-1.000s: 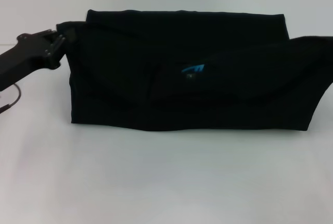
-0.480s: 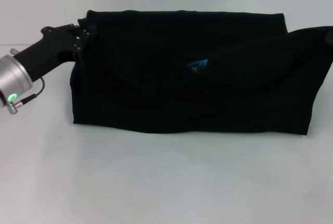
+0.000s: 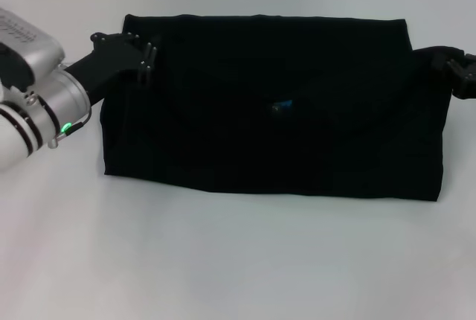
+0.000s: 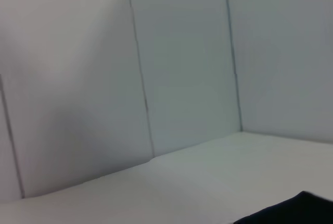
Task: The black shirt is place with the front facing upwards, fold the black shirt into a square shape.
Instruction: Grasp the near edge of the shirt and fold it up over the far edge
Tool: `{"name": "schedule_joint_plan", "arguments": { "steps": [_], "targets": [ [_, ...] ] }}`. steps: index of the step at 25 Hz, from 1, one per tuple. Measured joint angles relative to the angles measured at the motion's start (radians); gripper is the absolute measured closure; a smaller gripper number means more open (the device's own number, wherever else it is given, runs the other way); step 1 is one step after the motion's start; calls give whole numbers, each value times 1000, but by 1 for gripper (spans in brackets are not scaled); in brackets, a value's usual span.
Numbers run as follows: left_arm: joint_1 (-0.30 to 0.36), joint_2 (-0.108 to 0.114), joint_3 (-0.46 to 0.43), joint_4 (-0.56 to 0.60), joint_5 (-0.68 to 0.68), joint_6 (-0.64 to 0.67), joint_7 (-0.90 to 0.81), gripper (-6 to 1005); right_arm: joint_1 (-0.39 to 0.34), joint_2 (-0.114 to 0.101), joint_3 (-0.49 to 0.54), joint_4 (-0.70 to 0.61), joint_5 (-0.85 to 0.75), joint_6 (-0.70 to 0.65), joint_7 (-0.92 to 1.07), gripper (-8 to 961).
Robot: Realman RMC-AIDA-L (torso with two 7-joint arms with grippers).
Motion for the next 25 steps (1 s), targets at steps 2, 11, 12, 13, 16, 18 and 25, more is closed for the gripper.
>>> {"name": "schedule_joint_plan", "arguments": {
  "steps": [2, 11, 12, 13, 16, 18, 25],
  "targets": [
    [-5, 0, -1, -21, -35, -35, 45, 905, 9, 13, 1, 0, 18, 37, -36, 897],
    [-19, -1, -1, -56, -120, -124, 130, 899, 51, 44, -4, 10, 49, 161, -99, 892],
    [-24, -1, -1, -60, -120, -137, 133, 899, 52, 46, -4, 10, 49, 168, -99, 891],
    [-27, -1, -1, -62, -120, -147, 136, 898, 53, 47, -4, 11, 49, 174, -99, 890],
    [-39, -4, 0, -66, -120, -178, 139, 896, 52, 48, -5, 15, 49, 184, -99, 888],
    [-44, -6, 2, -67, -119, -193, 139, 894, 50, 49, -3, 21, 50, 187, -99, 887],
    [-46, -10, 4, -67, -154, -221, 136, 890, 34, 54, 4, 31, 114, 218, -120, 883]
  ]
}}
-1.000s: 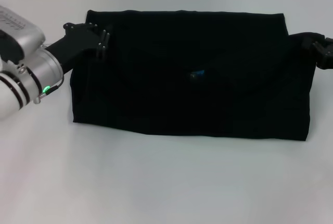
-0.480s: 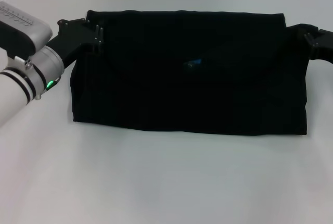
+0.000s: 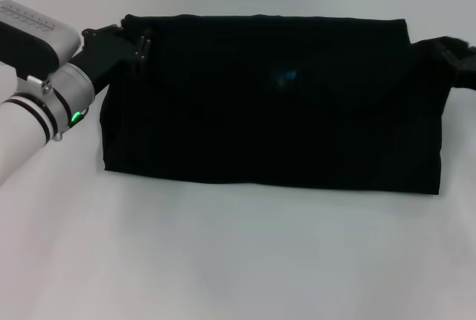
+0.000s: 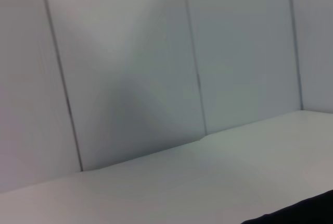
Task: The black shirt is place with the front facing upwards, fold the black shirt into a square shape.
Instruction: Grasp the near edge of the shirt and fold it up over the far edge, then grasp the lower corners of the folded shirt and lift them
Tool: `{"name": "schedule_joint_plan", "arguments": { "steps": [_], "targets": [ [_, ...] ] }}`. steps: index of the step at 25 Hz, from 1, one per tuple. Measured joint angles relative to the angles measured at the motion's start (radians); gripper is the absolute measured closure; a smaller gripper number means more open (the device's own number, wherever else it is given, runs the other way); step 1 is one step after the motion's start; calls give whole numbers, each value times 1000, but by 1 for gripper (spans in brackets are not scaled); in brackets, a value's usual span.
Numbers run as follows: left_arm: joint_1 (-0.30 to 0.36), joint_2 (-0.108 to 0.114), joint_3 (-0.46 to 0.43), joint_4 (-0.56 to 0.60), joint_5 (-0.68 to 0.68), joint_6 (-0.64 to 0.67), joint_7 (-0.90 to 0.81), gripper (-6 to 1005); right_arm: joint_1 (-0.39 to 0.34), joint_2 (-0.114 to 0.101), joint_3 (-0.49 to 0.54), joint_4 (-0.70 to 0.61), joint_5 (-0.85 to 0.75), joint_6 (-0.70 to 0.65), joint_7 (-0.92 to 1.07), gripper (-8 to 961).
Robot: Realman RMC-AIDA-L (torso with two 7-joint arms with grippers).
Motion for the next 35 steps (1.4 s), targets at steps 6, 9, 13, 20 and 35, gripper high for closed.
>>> {"name": "schedule_joint_plan", "arguments": {
  "steps": [6, 9, 13, 20, 35],
  "targets": [
    [3, -2, 9, 0, -19, -28, 4, 747, -6, 2, -5, 28, 77, 46, -40, 623],
    [7, -3, 10, 0, -20, -30, 4, 591, -6, 1, -18, 35, 79, 47, -52, 557],
    [12, -3, 10, 0, -20, -33, 4, 423, -8, 1, -45, 35, 78, 50, -49, 468],
    [54, -4, 7, 2, -67, 18, -11, 228, -50, 0, -38, 16, 118, -43, -40, 193],
    [103, -4, 91, 33, -79, 118, -161, 230, -341, -140, -25, -442, -135, -670, 770, 95]
  ]
}}
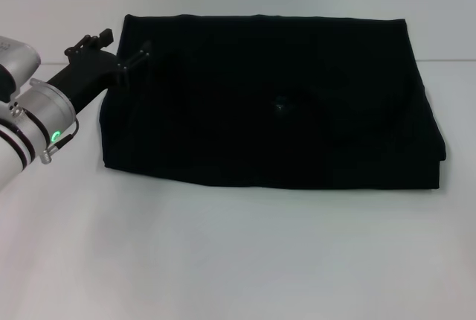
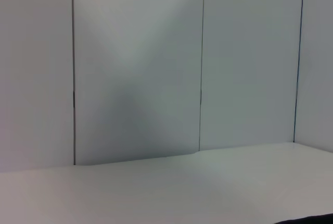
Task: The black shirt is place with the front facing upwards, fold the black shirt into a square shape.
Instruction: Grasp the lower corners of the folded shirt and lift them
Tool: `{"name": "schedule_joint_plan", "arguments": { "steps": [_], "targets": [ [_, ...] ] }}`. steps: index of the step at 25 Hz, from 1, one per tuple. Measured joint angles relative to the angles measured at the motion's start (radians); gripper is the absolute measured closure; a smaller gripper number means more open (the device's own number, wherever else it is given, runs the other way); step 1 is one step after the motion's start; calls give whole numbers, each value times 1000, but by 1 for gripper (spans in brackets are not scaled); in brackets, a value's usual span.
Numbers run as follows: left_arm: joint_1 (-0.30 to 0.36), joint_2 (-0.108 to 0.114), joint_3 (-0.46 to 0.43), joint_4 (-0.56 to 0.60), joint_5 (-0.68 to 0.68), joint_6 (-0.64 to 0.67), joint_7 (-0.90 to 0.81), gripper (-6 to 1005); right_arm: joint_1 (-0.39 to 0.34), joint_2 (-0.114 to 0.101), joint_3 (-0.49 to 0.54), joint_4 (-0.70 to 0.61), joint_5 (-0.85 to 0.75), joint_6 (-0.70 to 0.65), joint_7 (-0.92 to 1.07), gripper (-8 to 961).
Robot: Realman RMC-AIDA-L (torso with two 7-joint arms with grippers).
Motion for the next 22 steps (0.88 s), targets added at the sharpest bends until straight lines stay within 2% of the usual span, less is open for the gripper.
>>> {"name": "schedule_joint_plan", "arguments": {
  "steps": [2, 3, 4, 6, 8, 15, 18, 22],
  "targets": [
    [1, 0, 0, 0, -1, 0, 4, 230, -7, -28, 35, 48, -54, -19, 21, 95],
    [0, 0, 1, -1, -1, 0, 5, 230, -8, -35, 49, 76, -79, -18, 22, 95],
    [0, 0, 0, -1, -1, -1, 7, 231, -6, -41, 60, 105, -103, -11, 16, 96],
    [-3, 0, 1, -2, -1, -1, 13, 231, 4, -40, 60, 155, -135, 15, -25, 96],
    [-4, 0, 1, -4, -2, -1, 26, 232, 22, -27, 49, 195, -163, 47, -93, 96],
    [5, 0, -6, -7, -13, -2, 37, 230, 79, 51, 41, 228, -277, 156, -296, 95],
    [12, 0, -7, -9, -18, -3, 37, 230, 101, 68, 35, 236, -307, 209, -330, 95],
    [12, 0, -7, -10, -18, -3, 36, 230, 130, 79, 21, 273, -318, 274, -377, 95]
  ]
}}
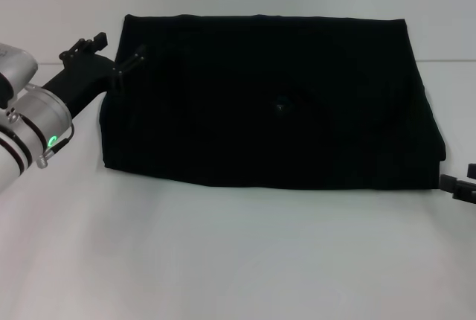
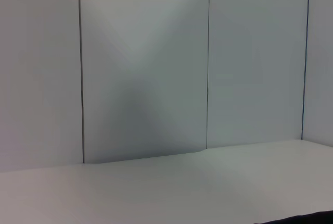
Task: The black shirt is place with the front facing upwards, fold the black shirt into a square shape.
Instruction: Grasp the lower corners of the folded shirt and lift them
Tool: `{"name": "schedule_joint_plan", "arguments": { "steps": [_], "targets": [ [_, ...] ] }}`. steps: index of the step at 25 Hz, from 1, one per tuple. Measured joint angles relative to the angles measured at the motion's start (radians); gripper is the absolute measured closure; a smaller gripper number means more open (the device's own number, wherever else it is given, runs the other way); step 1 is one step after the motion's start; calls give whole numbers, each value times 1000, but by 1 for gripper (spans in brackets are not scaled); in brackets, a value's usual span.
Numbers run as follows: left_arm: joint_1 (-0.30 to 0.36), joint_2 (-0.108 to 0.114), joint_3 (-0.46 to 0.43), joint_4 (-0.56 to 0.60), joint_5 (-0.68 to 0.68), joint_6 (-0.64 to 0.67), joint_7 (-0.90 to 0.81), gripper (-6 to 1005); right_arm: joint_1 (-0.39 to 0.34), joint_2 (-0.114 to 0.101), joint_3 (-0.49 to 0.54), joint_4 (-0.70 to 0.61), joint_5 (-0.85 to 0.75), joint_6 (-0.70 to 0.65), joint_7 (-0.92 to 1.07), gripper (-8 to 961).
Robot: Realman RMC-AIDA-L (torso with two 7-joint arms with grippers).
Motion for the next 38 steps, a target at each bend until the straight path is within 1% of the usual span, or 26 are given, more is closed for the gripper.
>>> {"name": "schedule_joint_plan", "arguments": {
  "steps": [4, 9, 13, 17, 22, 28, 33, 34, 37, 38],
  "targets": [
    [1, -1, 0, 0, 0, 0, 0, 230, 22, 6, -28, 37, 1, 69, -36, 96],
    [2, -1, 0, 0, 0, 0, 0, 230, 52, 8, -56, 76, 1, 122, -56, 97],
    [3, -1, 0, -2, 0, 0, 1, 231, 60, 15, -78, 78, 0, 129, -59, 98],
    [4, -1, 0, -6, 1, 0, 1, 231, 55, 16, -80, 74, 0, 123, -59, 99],
    [4, -1, 0, -6, 1, 0, 1, 231, 51, 13, -90, 78, -11, 124, -47, 212],
    [9, -1, 1, -6, 1, 0, 0, 231, 49, 10, -93, 80, -19, 121, -46, 445],
    [23, -1, 7, -4, 2, -1, -20, 231, 51, 9, -93, 81, -20, 115, -47, 691],
    [28, 0, 13, 0, 5, -1, -35, 231, 51, 9, -93, 81, -20, 113, -47, 719],
    [62, 9, 82, 33, 9, 8, -122, 231, 50, 9, -89, 78, -18, 95, -46, 804],
    [89, 16, 136, 62, 10, 18, -190, 231, 49, 8, -85, 77, -17, 86, -45, 833]
  ]
}}
